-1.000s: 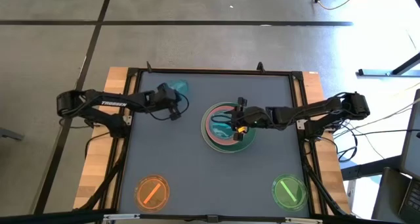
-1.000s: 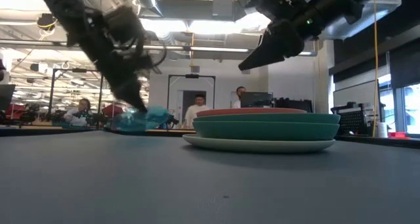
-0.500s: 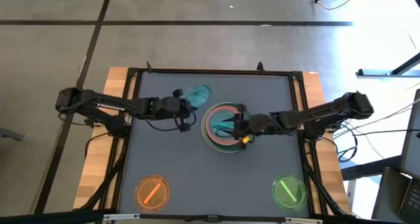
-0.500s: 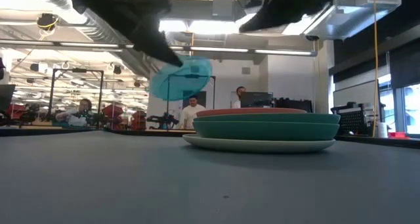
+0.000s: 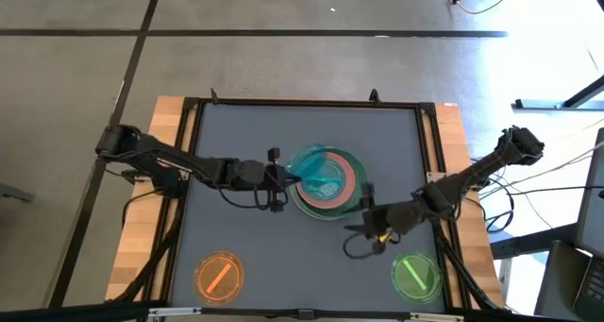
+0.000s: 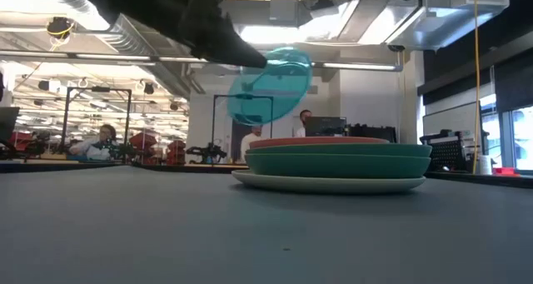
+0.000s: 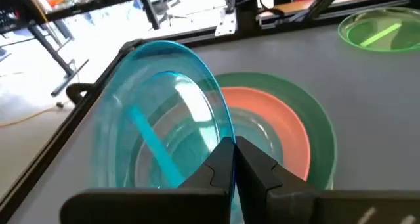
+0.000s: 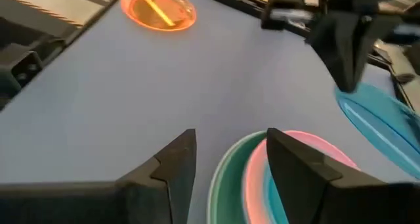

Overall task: Stack plastic plates
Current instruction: Stack the transparent blue plate on top of the other transparent blue plate

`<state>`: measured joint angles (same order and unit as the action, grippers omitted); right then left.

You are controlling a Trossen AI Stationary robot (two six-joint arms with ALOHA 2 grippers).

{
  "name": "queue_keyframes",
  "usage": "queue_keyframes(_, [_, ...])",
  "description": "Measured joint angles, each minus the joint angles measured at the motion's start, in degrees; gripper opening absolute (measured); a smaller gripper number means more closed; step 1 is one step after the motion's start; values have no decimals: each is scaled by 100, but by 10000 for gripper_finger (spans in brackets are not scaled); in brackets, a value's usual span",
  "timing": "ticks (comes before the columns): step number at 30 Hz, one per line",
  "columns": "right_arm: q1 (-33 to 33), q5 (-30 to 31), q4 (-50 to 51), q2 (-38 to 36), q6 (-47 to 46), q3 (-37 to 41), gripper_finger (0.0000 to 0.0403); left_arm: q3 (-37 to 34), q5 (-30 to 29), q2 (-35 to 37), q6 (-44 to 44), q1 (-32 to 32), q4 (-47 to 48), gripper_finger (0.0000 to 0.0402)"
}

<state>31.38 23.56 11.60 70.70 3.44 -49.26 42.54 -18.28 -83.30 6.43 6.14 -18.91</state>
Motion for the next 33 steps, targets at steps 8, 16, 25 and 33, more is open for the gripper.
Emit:
queue_keyframes(8, [71, 672, 75, -2, 1, 11, 179, 0, 0, -853, -143, 1, -1183, 5])
queue_keyframes(16, [47, 668, 94, 18, -9, 16, 179, 0, 309, -1267, -368, 1, -1557, 5])
queue_keyframes(25, [47, 643, 107, 28, 21, 20, 179, 0, 577, -1314, -551, 1, -1592, 5])
queue_keyframes(33, [47, 643, 107, 28, 44, 20, 179, 0, 583, -1314, -643, 1, -1399, 5])
